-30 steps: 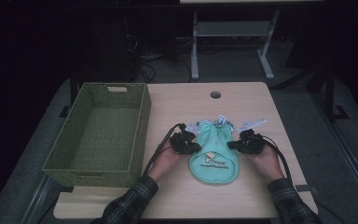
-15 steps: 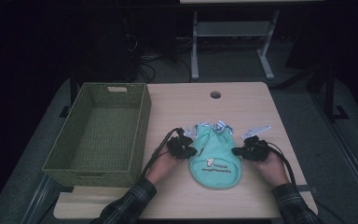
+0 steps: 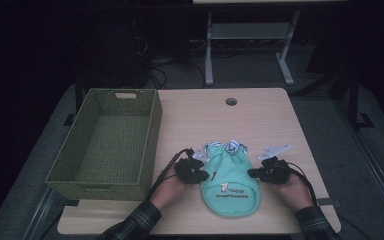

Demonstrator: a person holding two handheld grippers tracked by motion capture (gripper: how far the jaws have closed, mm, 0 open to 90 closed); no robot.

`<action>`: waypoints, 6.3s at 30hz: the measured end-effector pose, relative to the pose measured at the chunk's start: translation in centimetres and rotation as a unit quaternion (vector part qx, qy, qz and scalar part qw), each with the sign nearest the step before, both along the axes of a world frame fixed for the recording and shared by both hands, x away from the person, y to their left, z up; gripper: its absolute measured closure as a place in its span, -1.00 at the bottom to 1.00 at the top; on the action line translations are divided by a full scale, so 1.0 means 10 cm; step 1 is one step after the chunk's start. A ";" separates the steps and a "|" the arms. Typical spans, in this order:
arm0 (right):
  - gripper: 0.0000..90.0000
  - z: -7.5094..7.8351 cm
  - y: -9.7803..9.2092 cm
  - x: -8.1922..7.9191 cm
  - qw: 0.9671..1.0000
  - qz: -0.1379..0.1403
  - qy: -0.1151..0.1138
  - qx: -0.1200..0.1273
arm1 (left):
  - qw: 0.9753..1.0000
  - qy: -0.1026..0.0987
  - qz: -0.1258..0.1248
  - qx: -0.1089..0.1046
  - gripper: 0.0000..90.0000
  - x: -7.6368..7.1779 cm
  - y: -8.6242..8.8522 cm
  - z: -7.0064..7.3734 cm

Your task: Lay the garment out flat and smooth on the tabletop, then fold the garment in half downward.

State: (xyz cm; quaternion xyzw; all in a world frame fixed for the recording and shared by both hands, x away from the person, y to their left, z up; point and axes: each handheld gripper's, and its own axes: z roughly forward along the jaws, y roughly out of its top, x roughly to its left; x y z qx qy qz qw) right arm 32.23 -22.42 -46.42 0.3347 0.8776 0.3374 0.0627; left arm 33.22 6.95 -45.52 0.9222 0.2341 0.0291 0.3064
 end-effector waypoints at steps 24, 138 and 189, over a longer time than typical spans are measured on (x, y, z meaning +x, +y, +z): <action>0.58 0.32 -0.09 0.36 0.998 -0.040 -0.038 0.026 | 0.998 -0.016 0.046 -0.029 0.30 0.41 0.11 0.27; 0.88 0.63 0.05 0.65 0.990 -0.025 -0.137 0.022 | 0.977 -0.203 0.013 -0.064 0.90 0.49 -0.14 0.66; 0.96 0.44 -0.02 -0.21 0.992 0.066 -0.079 0.077 | 0.982 -0.172 -0.057 -0.054 0.85 -0.05 -0.14 0.35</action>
